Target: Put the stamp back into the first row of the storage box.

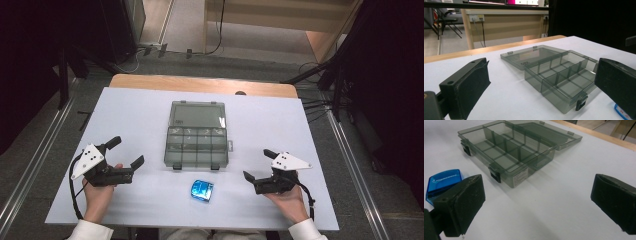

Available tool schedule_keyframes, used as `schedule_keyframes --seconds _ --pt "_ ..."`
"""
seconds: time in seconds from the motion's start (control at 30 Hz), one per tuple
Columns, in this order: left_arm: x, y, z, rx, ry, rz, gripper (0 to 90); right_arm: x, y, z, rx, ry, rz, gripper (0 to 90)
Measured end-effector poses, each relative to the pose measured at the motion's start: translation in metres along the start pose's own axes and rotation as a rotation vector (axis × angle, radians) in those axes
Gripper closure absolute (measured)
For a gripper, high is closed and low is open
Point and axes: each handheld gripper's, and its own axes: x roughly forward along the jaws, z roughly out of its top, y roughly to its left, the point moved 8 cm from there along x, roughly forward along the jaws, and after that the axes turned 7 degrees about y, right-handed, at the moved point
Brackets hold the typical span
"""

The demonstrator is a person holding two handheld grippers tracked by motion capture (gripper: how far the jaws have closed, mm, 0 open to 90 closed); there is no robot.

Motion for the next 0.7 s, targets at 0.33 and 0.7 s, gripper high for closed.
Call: schedule_keyframes --seconds 0.33,0.7 --pt "0.0 0.001 0.0 -0.004 0.0 0.007 0.0 0.008 0.021 -0.001 -0.099 0.107 0.031 0.0" --pt "0.001 0.0 -0.001 -0.009 0.006 0.0 0.0 0.015 0.048 0.01 -0.159 0.193 0.098 0.0"
